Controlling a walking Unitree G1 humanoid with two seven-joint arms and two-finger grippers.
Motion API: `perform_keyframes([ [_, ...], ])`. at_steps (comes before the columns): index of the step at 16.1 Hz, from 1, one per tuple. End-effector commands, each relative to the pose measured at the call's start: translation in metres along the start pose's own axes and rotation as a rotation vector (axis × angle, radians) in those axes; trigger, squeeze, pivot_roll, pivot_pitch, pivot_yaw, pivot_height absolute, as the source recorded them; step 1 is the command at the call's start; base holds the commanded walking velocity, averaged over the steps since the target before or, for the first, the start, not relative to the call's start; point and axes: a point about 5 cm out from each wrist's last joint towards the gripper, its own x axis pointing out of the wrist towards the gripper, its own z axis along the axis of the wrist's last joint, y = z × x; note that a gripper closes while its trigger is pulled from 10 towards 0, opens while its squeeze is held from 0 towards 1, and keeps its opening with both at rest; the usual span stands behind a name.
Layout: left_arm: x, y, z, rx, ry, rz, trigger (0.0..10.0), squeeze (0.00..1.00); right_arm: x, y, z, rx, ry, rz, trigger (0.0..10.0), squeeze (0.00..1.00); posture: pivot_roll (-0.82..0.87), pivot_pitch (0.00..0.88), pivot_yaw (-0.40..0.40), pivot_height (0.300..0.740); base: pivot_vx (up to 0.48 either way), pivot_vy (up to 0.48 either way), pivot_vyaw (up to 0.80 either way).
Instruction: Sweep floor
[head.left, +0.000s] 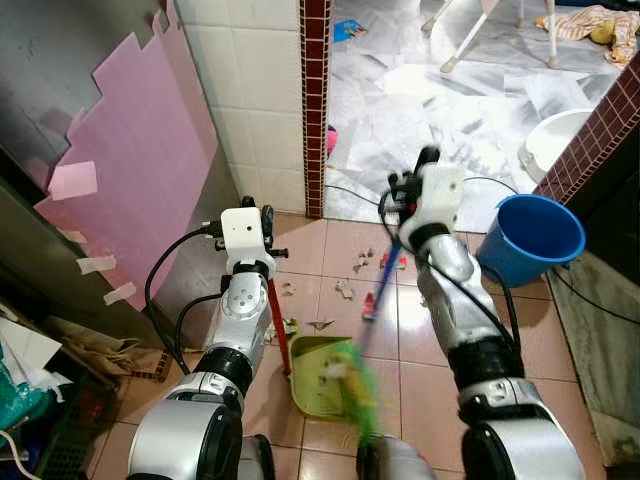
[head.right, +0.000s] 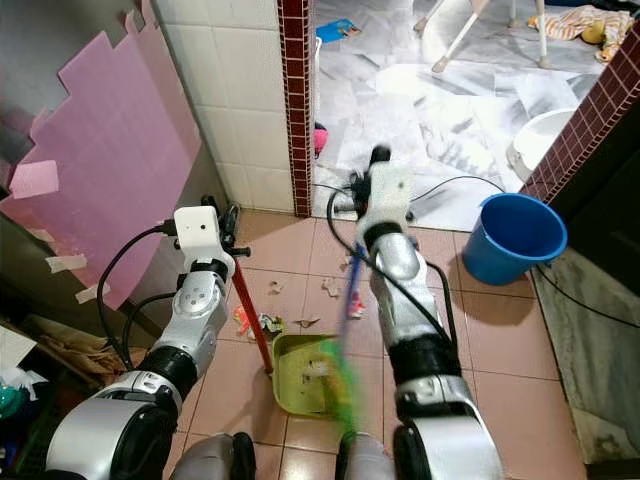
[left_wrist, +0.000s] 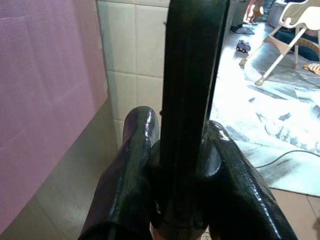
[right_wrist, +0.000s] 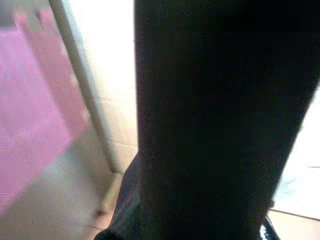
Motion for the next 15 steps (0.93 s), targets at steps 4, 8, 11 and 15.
perform_keyframes([
  [4,0.003,-0.003,0.003,-0.002,0.004,0.001,10.0,0.00,0.013,0.013,0.054,0.094,-0.146,0.092,10.0,0.00,-0.07,0.120,0.017,0.740,0.000,0.000,0.00],
  [8,0.003,-0.004,0.003,-0.001,0.008,-0.004,10.0,0.00,0.013,0.011,0.092,-0.172,-0.313,0.148,10.0,0.00,-0.08,0.119,0.019,0.740,0.000,0.000,0.00],
  [11,0.005,-0.003,0.007,-0.014,-0.015,-0.004,10.0,0.00,0.004,-0.011,0.091,-0.250,-0.332,0.029,10.0,0.00,-0.08,0.112,0.014,0.740,0.000,0.000,0.00],
  [15,0.000,0.006,0.005,-0.034,-0.036,-0.009,10.0,0.00,-0.013,-0.025,0.078,-0.341,-0.335,-0.065,10.0,0.00,-0.09,0.073,0.033,0.740,0.000,0.000,0.00],
])
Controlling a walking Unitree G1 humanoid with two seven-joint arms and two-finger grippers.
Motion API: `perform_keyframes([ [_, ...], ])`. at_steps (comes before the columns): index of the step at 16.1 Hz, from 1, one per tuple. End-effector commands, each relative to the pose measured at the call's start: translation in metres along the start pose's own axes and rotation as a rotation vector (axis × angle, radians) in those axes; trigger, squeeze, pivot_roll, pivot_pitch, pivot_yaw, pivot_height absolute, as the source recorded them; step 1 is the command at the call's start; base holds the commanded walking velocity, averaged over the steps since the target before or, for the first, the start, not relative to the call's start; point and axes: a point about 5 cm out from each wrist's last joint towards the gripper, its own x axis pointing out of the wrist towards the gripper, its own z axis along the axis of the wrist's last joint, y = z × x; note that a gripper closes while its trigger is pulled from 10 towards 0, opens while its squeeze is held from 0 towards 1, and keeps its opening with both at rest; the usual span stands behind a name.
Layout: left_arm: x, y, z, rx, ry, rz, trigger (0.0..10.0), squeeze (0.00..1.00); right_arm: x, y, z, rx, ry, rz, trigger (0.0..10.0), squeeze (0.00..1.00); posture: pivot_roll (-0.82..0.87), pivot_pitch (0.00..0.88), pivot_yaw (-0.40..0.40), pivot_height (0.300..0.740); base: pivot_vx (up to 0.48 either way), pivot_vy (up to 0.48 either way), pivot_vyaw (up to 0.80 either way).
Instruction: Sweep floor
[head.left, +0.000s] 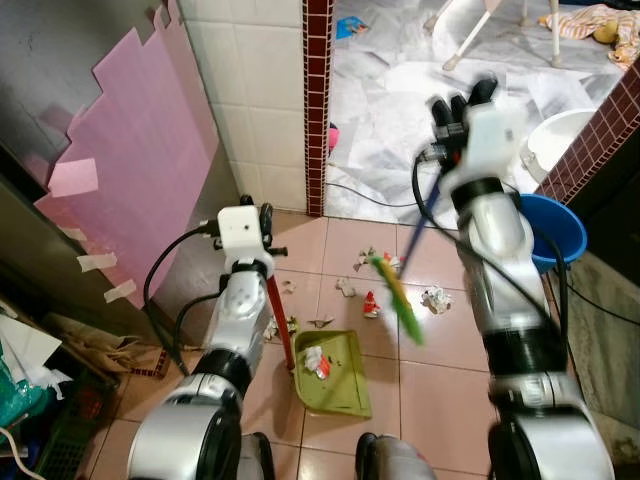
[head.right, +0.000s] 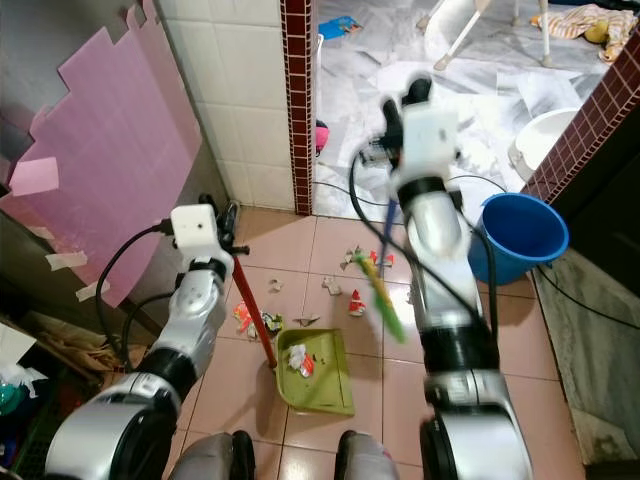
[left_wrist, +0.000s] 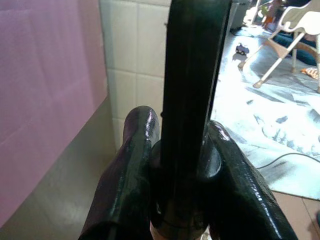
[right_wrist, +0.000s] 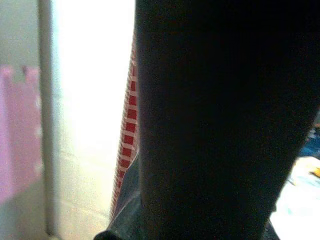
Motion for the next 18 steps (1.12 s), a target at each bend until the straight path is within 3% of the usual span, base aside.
perform_keyframes([
  [1,-0.001,0.007,0.005,0.011,-0.045,-0.019,10.0,0.00,-0.009,-0.004,0.000,-0.066,-0.022,-0.045,10.0,0.00,-0.08,0.039,0.045,0.740,0.000,0.000,0.00],
  [5,-0.008,0.032,0.013,-0.024,-0.074,-0.018,10.0,0.00,-0.037,-0.012,-0.022,-0.130,0.050,-0.150,10.0,0.00,-0.08,0.000,0.074,0.740,0.000,0.000,0.00],
  [7,-0.016,0.041,0.027,0.045,-0.152,-0.029,10.0,0.00,-0.048,-0.019,-0.035,-0.096,0.099,-0.227,10.0,0.00,-0.07,0.000,0.084,0.740,0.000,0.000,0.00],
  [9,-0.019,0.043,0.031,0.058,-0.165,-0.038,10.0,0.00,-0.051,-0.017,-0.039,-0.067,0.115,-0.241,10.0,0.00,-0.06,0.000,0.085,0.740,0.000,0.000,0.00],
  [13,-0.031,0.046,0.045,0.078,-0.195,-0.018,10.0,0.00,-0.048,0.011,-0.041,0.035,0.119,-0.171,10.0,0.00,-0.03,0.000,0.069,0.740,0.000,0.000,0.00],
  [18,-0.035,0.042,0.049,0.056,-0.179,-0.032,10.0,0.00,-0.040,0.017,-0.042,0.025,0.114,-0.118,10.0,0.00,-0.03,0.000,0.057,0.740,0.000,-0.074,-0.80],
])
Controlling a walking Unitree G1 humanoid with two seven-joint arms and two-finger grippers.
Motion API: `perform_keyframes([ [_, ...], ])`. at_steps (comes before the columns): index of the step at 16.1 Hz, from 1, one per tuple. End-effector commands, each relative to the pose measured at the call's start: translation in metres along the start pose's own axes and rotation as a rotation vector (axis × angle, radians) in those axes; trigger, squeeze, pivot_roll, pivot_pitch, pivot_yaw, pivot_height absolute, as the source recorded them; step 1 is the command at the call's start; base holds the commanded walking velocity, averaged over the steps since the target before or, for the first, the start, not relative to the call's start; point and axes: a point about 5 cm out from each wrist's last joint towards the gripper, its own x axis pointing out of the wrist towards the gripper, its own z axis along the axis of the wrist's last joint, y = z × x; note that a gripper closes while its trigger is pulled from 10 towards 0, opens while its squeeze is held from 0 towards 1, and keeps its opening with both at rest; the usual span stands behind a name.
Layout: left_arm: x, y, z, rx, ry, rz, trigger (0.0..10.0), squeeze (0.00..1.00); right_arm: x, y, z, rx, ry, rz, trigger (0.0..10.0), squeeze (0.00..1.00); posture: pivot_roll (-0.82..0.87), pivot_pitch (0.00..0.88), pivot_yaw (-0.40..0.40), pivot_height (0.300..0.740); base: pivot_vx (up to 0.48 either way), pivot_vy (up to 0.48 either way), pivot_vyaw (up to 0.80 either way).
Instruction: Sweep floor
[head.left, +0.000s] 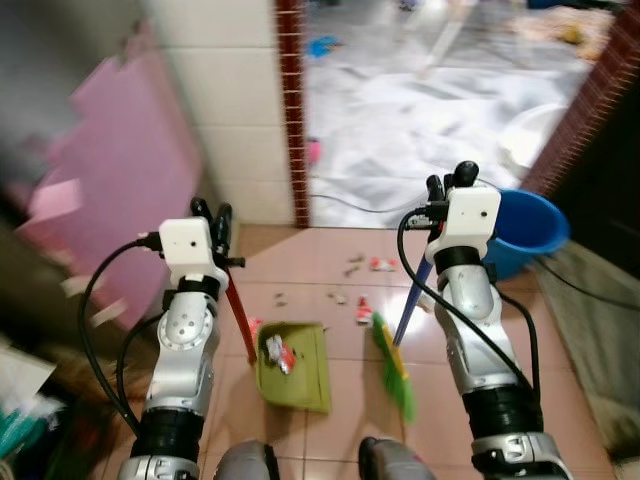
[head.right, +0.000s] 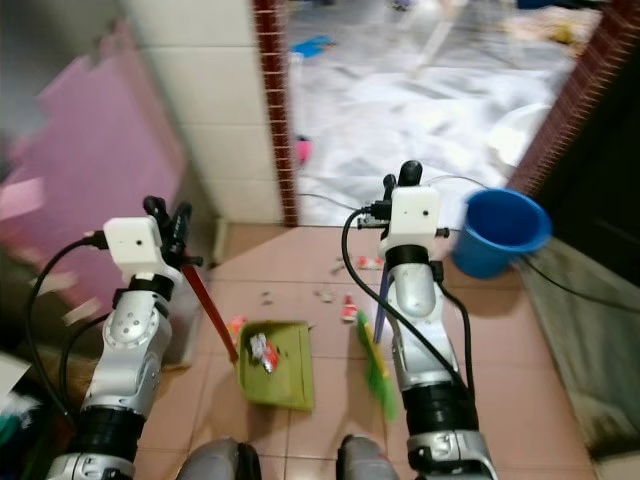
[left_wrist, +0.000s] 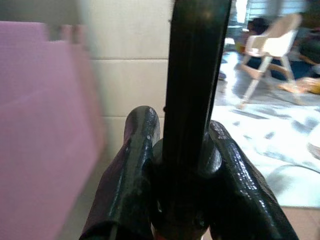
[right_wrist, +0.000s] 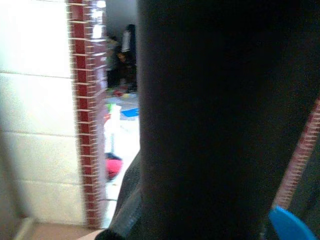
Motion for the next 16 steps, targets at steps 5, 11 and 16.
perform_keyframes([
  [5,0.004,-0.007,0.020,-0.031,-0.053,-0.015,10.0,0.00,0.004,-0.011,0.004,-0.048,-0.022,-0.014,10.0,0.00,-0.05,0.000,0.062,0.740,0.000,-0.431,-0.43],
  [11,0.003,-0.007,0.021,-0.039,-0.030,-0.022,10.0,0.00,0.001,-0.014,0.001,-0.064,-0.012,-0.023,10.0,0.00,-0.05,0.000,0.064,0.740,0.000,-0.433,0.00],
  [16,0.002,-0.006,0.018,-0.041,-0.013,-0.008,10.0,0.00,0.002,-0.017,0.000,-0.075,-0.008,-0.026,10.0,0.00,-0.05,0.000,0.064,0.740,0.000,-0.226,0.00],
])
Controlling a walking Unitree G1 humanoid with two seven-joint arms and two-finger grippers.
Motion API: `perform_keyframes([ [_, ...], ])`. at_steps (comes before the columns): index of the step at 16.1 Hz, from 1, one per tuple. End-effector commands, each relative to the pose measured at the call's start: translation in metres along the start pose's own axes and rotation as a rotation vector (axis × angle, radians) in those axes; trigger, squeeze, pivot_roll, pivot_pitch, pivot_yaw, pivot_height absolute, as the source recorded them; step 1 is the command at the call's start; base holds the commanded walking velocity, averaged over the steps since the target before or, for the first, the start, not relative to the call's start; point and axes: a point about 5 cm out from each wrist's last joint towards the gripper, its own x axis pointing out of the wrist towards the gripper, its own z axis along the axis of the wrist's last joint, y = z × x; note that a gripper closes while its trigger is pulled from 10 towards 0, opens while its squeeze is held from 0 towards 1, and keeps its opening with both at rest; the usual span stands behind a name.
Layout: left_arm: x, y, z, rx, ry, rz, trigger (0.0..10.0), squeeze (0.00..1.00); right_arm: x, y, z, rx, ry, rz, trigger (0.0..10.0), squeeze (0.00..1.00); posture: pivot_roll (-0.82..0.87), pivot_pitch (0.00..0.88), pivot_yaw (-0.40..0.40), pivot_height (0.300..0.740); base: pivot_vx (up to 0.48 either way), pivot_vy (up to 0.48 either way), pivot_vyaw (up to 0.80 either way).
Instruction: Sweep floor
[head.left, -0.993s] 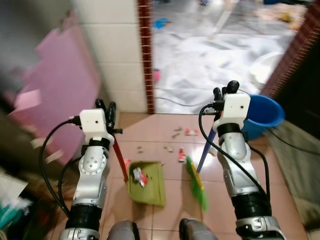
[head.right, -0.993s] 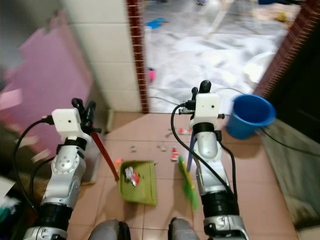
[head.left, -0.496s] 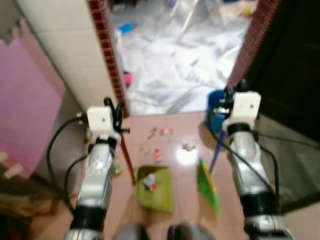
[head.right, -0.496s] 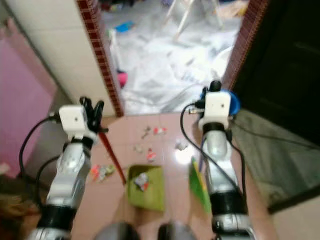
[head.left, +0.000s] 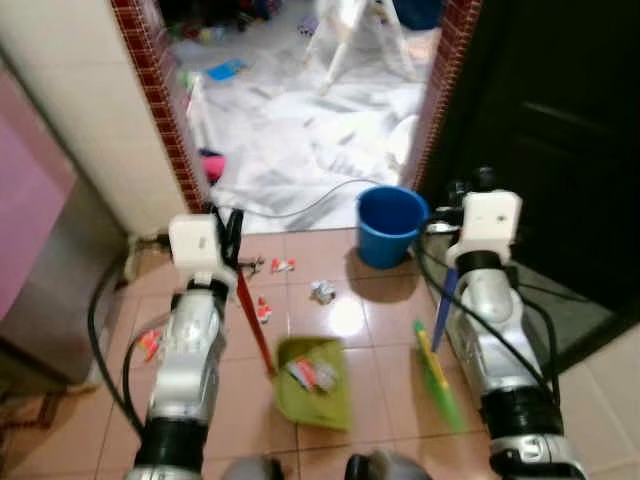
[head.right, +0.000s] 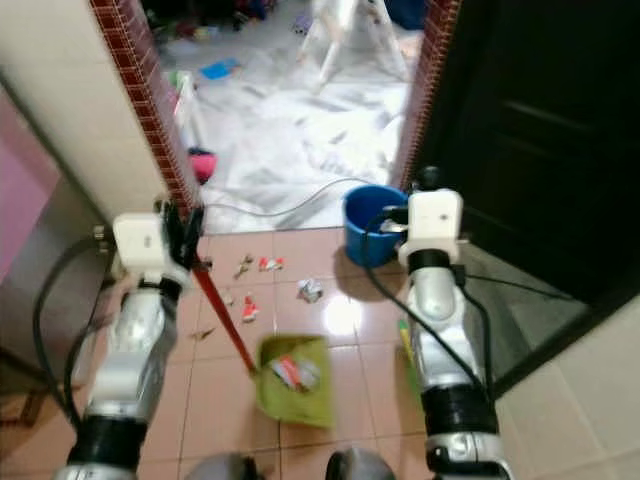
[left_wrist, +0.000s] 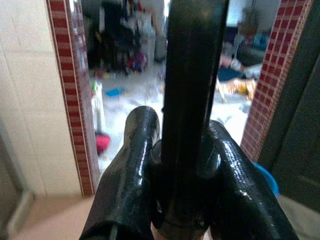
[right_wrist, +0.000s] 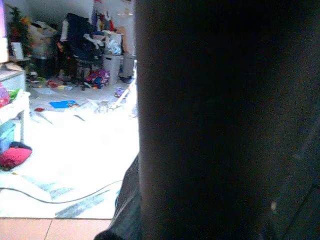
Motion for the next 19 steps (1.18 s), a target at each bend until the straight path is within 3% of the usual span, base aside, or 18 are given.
perform_keyframes([
  [1,0.007,0.000,0.018,0.009,-0.074,0.000,10.0,0.00,0.005,0.000,0.009,0.019,-0.040,-0.008,10.0,0.00,-0.06,0.000,0.060,0.740,0.000,0.000,0.00],
  [5,0.011,0.010,0.024,-0.001,-0.099,0.070,10.0,0.00,0.004,-0.001,0.008,0.012,-0.037,0.000,10.0,0.00,-0.06,0.000,0.055,0.740,0.000,0.000,0.00],
  [12,0.017,0.021,0.027,0.024,-0.103,0.101,10.0,0.00,0.001,-0.001,0.004,-0.002,-0.020,0.002,10.0,0.00,-0.07,0.000,0.056,0.740,0.000,0.000,0.00],
  [15,0.014,0.016,0.000,0.076,0.004,0.021,10.0,0.00,0.001,-0.009,-0.007,-0.105,0.062,-0.042,10.0,0.00,-0.07,0.000,0.061,0.740,0.000,0.000,0.00],
  [19,0.010,0.008,-0.020,0.041,0.085,-0.025,10.0,0.00,-0.001,-0.019,-0.022,-0.134,0.180,-0.070,10.0,0.00,-0.09,0.000,0.066,0.740,0.000,0.000,0.00],
])
